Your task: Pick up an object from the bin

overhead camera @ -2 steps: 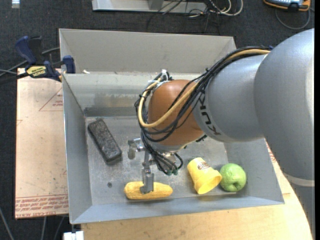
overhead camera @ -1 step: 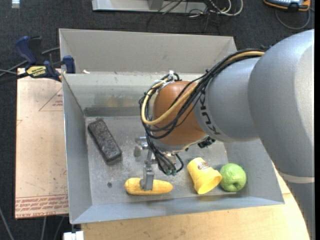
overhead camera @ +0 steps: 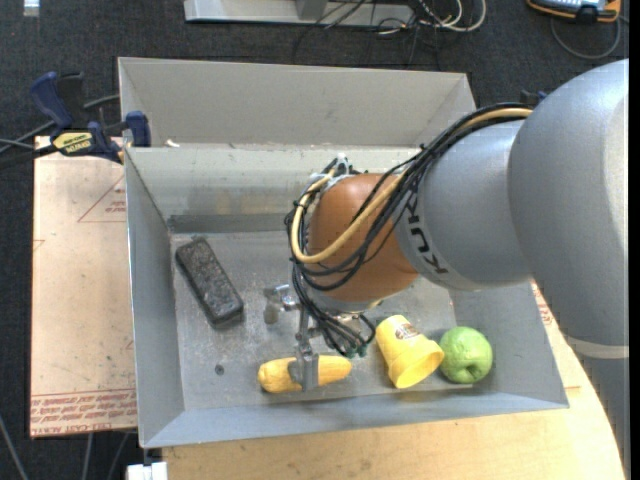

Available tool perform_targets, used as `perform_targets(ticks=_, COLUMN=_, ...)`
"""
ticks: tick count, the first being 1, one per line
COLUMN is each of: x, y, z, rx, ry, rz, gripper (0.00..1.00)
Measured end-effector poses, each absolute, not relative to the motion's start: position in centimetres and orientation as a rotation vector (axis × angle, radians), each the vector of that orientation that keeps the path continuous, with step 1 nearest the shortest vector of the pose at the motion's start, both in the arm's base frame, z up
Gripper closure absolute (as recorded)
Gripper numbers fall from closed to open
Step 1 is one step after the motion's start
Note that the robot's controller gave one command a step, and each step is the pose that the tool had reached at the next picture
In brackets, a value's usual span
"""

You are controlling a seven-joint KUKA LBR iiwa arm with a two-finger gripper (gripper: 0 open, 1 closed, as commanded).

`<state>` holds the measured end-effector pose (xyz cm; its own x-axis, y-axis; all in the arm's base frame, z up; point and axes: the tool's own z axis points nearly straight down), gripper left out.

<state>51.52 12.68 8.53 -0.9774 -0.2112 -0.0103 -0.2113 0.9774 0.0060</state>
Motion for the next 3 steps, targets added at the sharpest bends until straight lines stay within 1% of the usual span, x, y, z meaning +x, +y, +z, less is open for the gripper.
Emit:
perform_targets(ticks=1, x=51.0, y=12.6, z=8.4, rx=-0.458, ry=3.1, rz=0.012, gripper=0.0)
perform_targets(ticks=2, x=51.0, y=10.5, z=7.3, rx=-0.299, ry=3.118, rz=0.016, gripper=1.0)
perform_targets(ticks=3, x=51.0, y=10.5, z=7.3, rx=-0.298, ry=3.117, rz=0.016, gripper=1.0)
